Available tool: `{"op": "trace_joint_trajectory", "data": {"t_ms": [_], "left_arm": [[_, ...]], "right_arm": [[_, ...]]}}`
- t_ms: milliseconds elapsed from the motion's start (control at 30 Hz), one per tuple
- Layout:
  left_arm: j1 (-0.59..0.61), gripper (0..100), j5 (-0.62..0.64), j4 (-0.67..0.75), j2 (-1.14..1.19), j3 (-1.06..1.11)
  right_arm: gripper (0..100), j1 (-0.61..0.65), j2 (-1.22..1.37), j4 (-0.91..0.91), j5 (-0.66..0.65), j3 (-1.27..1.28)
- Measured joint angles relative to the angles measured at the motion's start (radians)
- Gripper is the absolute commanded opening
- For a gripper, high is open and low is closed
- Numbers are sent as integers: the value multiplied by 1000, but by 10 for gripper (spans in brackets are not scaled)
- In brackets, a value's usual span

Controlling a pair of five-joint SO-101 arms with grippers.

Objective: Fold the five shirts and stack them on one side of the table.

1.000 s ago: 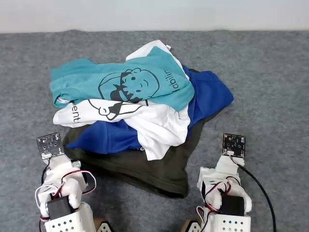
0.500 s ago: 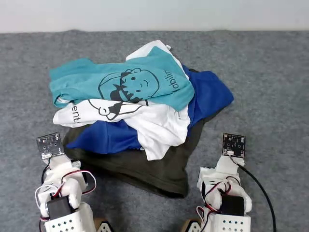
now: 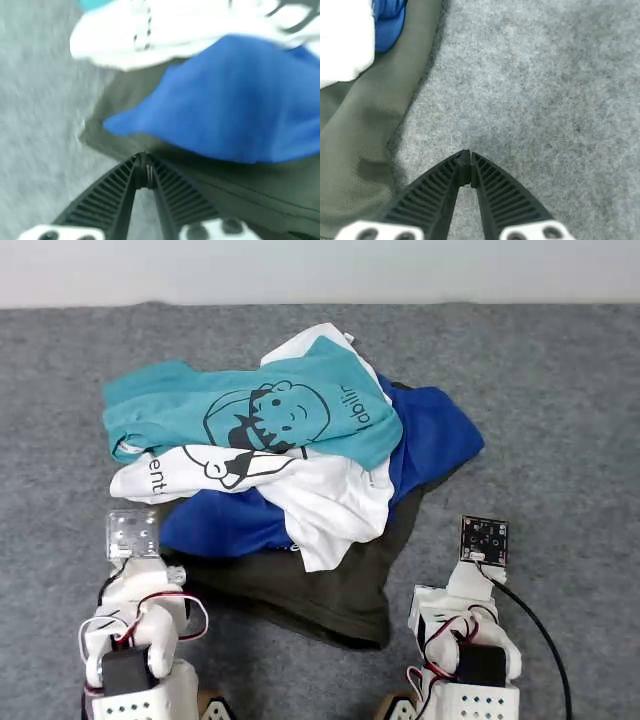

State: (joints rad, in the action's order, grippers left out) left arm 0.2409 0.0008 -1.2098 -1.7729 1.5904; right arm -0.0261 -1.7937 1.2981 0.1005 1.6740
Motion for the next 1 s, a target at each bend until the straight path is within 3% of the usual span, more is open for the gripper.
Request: {"op": "trace_joint_trajectory", "data": {"t_ms": [200, 333, 633, 867, 1000], "left_arm": [[-23, 51, -178, 84, -5, -130], [-72, 118, -190, 69, -3, -229], [-230, 122, -204, 64, 38, -477], [-239, 122, -186, 57, 413, -795], [-252, 122, -161, -40, 698, -1042]], "right_arm": [[11, 0, 0, 0, 0, 0], [11, 0, 0, 0, 0, 0], [11, 0, 0, 0, 0, 0], [11, 0, 0, 0, 0, 0], [11, 0, 0, 0, 0, 0]]}}
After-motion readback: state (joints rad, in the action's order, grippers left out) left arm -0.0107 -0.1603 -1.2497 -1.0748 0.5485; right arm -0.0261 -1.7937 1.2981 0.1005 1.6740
